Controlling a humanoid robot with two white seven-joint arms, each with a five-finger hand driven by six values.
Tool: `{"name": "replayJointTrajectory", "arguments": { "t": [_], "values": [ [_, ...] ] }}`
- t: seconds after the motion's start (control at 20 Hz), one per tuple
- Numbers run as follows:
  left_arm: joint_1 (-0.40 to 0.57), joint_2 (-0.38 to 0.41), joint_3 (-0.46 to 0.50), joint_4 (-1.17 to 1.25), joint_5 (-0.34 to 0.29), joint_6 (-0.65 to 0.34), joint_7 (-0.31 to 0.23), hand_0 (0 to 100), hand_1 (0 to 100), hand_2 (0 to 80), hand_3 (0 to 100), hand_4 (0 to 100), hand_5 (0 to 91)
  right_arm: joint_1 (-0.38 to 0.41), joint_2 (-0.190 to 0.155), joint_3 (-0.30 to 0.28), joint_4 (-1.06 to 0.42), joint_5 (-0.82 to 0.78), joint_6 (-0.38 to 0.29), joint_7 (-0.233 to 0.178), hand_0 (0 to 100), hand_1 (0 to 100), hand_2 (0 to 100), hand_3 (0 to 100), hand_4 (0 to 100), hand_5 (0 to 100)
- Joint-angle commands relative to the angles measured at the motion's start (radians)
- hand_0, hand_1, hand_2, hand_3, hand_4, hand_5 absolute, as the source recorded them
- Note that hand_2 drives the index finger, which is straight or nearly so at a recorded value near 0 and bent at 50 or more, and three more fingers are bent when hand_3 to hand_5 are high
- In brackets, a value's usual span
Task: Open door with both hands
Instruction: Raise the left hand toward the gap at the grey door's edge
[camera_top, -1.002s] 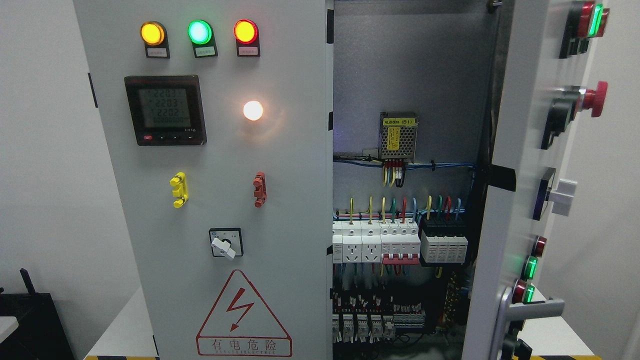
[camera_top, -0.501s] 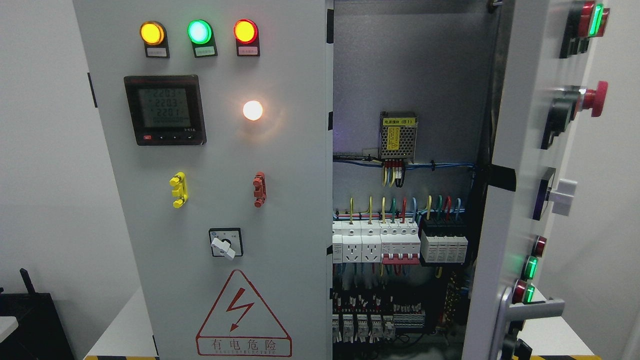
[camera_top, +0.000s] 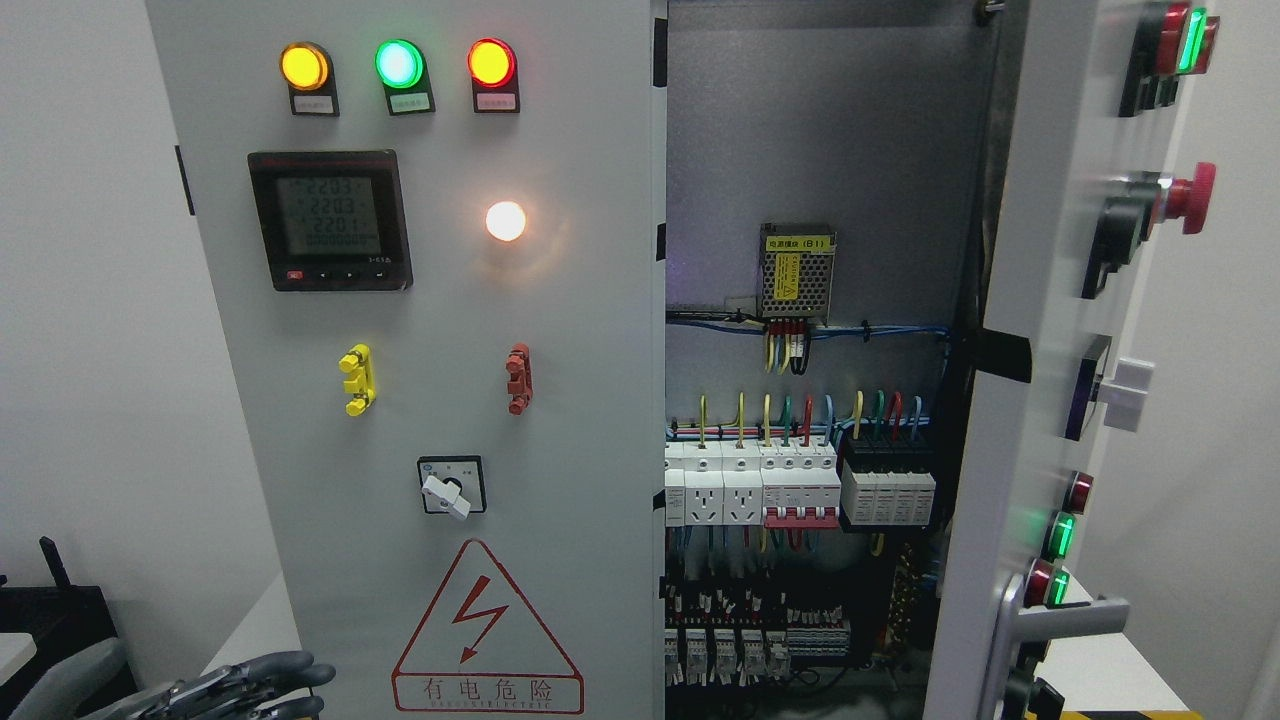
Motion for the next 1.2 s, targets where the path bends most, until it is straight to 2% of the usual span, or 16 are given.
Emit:
{"name": "replayJointTrajectory", "arguments": {
  "t": [0.0, 0.35, 0.55, 0.7, 0.8, 1.0, 1.15],
  "values": [
    [-0.110, 0.101, 0.015, -0.038, 0.082, 0.022, -0.023, 0, 0, 0.0, 0, 3, 0.0, 0.000, 0.000, 0.000, 0.000, 0.000, 0.001, 0.000, 11, 0, 0, 0, 0, 0],
    [-0.110, 0.140, 0.009, -0.046, 0.144, 0.022, -0.043, 0, 0, 0.0, 0, 3, 0.0, 0.000, 0.000, 0.000, 0.000, 0.000, 0.001, 0.000, 11, 0, 0, 0, 0, 0],
    [-0.110, 0.127, 0.003, -0.041, 0.141, 0.031, -0.058, 0, 0, 0.0, 0, 3, 0.0, 0.000, 0.000, 0.000, 0.000, 0.000, 0.001, 0.000, 11, 0, 0, 0, 0, 0],
    [-0.139, 0.114, -0.054, -0.039, 0.133, 0.057, -0.074, 0, 0, 0.0, 0, 3, 0.0, 0.000, 0.000, 0.000, 0.000, 0.000, 0.001, 0.000, 11, 0, 0, 0, 0, 0],
    [-0.249, 0.113, -0.156, -0.035, 0.133, 0.057, -0.075, 0, 0, 0.0, 0, 3, 0.0, 0.000, 0.000, 0.000, 0.000, 0.000, 0.001, 0.000, 11, 0, 0, 0, 0, 0],
    [-0.606, 0.091, -0.532, -0.027, 0.133, 0.057, -0.074, 0, 0, 0.0, 0, 3, 0.0, 0.000, 0.000, 0.000, 0.000, 0.000, 0.001, 0.000, 11, 0, 0, 0, 0, 0],
    [-0.796, 0.047, -0.725, -0.016, 0.133, 0.060, -0.071, 0, 0, 0.0, 0, 3, 0.0, 0.000, 0.000, 0.000, 0.000, 0.000, 0.001, 0.000, 11, 0, 0, 0, 0, 0]
  ]
}}
